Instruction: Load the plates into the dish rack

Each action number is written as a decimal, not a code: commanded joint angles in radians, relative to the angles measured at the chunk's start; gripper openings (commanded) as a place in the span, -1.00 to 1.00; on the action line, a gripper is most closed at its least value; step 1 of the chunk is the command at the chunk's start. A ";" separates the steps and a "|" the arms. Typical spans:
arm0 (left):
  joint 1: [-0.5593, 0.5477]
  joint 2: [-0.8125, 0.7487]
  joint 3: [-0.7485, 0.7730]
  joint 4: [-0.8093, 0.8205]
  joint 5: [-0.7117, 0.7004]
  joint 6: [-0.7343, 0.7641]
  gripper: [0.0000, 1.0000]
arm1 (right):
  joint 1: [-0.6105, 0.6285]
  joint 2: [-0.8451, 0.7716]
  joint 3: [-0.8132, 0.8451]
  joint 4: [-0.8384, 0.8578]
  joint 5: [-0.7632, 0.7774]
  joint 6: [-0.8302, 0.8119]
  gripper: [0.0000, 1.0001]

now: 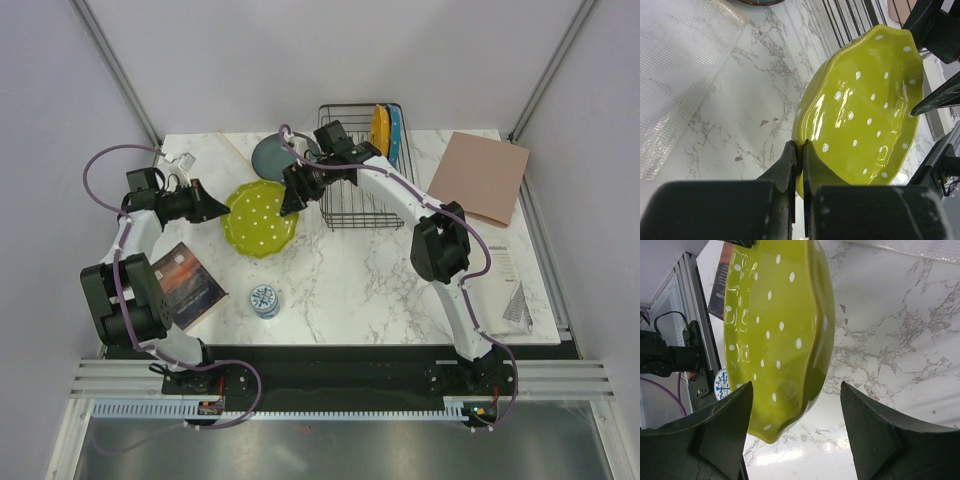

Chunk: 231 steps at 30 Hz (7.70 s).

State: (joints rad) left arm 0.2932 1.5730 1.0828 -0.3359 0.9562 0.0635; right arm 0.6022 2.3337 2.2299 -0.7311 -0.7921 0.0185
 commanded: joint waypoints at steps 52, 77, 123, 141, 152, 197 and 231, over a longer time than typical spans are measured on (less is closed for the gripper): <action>-0.095 -0.265 -0.086 0.198 -0.461 -0.199 1.00 | -0.008 -0.103 0.178 0.674 1.668 -0.476 -1.00; -0.095 -0.248 -0.127 0.210 -0.451 -0.203 0.99 | -0.055 0.045 0.224 0.489 1.749 -0.261 -1.00; -0.103 0.113 0.092 0.184 -0.384 -0.404 0.99 | 0.140 -0.129 0.004 0.558 1.769 -0.307 0.20; -0.164 0.762 0.738 0.279 -0.238 -0.548 0.33 | 0.146 -0.347 -0.328 0.345 1.260 -0.183 0.40; -0.244 0.907 0.868 0.330 -0.250 -0.617 0.32 | 0.136 -0.358 -0.363 0.271 1.203 -0.135 0.30; -0.123 0.372 0.418 0.543 0.140 -0.722 -0.95 | -0.136 -0.097 0.134 0.111 0.344 -0.098 0.67; -0.126 0.226 0.296 0.298 0.026 -0.553 -0.04 | -0.197 -0.054 0.053 0.306 -0.046 0.281 -1.00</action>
State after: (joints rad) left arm 0.1577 1.8431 1.3155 0.0994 1.0519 -0.6067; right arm 0.3965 2.3611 2.2688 -0.4683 -0.8265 0.3569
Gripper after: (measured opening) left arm 0.365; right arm 0.050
